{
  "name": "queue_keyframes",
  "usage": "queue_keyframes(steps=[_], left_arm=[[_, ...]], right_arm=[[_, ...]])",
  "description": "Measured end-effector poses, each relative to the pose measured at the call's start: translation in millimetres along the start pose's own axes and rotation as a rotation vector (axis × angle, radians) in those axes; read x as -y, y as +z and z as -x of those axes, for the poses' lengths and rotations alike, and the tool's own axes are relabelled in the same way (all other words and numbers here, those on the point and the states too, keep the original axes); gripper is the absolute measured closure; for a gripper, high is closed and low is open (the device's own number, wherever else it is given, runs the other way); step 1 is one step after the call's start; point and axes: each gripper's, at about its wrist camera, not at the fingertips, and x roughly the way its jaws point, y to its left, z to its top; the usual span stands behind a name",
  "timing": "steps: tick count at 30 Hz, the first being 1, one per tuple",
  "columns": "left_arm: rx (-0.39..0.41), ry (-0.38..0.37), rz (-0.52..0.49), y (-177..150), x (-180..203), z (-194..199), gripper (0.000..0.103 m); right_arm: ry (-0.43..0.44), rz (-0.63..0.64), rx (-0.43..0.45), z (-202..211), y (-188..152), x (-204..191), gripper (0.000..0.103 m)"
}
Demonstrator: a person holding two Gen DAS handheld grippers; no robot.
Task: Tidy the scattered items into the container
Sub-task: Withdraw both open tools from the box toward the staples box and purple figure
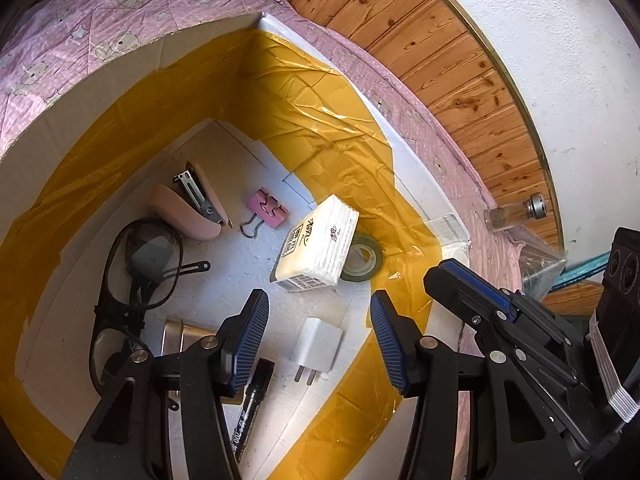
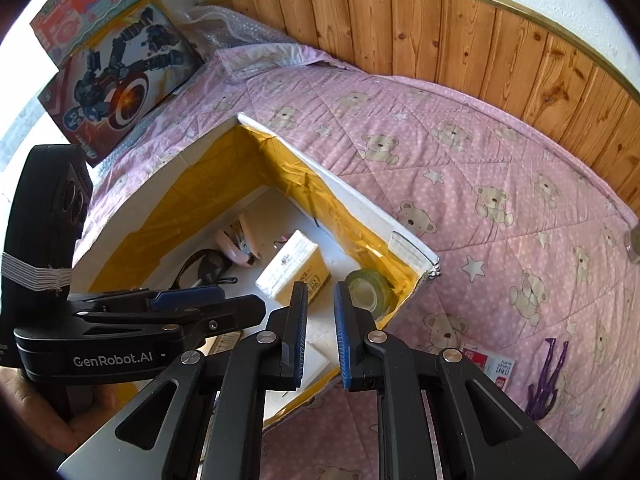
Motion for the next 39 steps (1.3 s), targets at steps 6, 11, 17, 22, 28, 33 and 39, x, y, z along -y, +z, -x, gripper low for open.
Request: queue_keyframes(steps=[6, 11, 17, 22, 28, 33, 39], left_arm=[[0.057, 0.064, -0.083, -12, 16, 17, 0.049], [0.091, 0.092, -0.133, -26, 22, 32, 0.049], [0.138, 0.122, -0.186, -41, 29, 49, 0.049], [0.168, 0.130, -0.211, -53, 33, 65, 0.049], [0.208, 0.143, -0.252, -70, 37, 86, 0.049], [0.223, 0.144, -0.269, -85, 36, 98, 0.049], [0.240, 0.150, -0.286, -104, 36, 110, 0.049]], right_arm=[[0.003, 0.013, 0.003, 11, -8, -9, 0.087], [0.005, 0.015, 0.003, 20, -17, -15, 0.086], [0.004, 0.028, 0.015, 35, -27, -27, 0.086], [0.006, 0.034, 0.027, 48, -36, -37, 0.085], [0.009, 0.036, 0.041, 60, -50, -48, 0.085], [0.010, 0.042, 0.051, 70, -63, -57, 0.085], [0.014, 0.045, 0.065, 81, -79, -67, 0.084]])
